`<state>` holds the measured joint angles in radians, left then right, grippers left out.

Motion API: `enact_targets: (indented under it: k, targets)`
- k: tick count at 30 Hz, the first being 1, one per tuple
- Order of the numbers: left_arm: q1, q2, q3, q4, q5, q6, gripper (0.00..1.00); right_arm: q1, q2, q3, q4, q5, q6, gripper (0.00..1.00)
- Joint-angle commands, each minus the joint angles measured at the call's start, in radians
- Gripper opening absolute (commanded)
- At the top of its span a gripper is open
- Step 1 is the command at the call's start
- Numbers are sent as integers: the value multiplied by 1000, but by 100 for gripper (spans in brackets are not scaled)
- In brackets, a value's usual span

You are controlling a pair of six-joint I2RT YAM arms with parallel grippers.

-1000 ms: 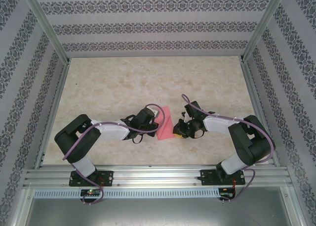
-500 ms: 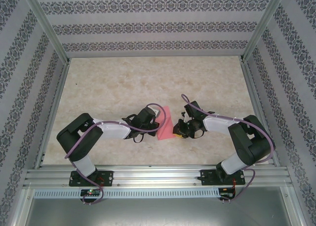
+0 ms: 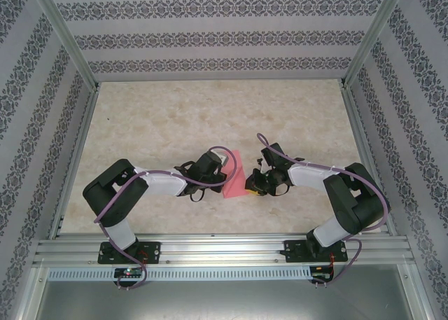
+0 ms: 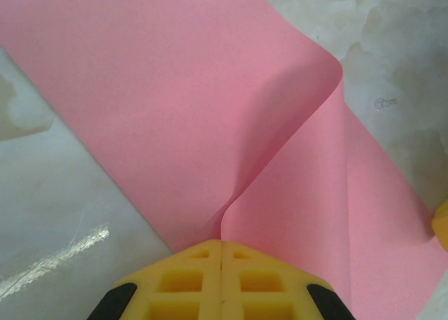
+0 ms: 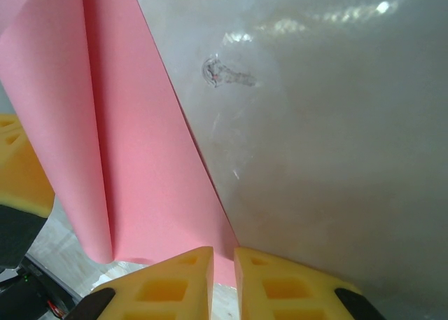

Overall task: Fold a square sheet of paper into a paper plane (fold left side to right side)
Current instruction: Fold the triangle a second time at the center of the table.

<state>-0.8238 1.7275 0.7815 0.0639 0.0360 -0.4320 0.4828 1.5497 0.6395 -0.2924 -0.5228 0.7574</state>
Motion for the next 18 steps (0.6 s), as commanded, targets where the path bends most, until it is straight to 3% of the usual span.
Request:
enact_targets:
  k: [1, 18]
  targets:
    - [12, 15, 22, 4, -24, 20, 0, 20, 25, 8, -17, 25, -18, 17]
    - [12, 15, 12, 13, -22, 17, 0, 22, 28, 15, -21, 21, -24, 18]
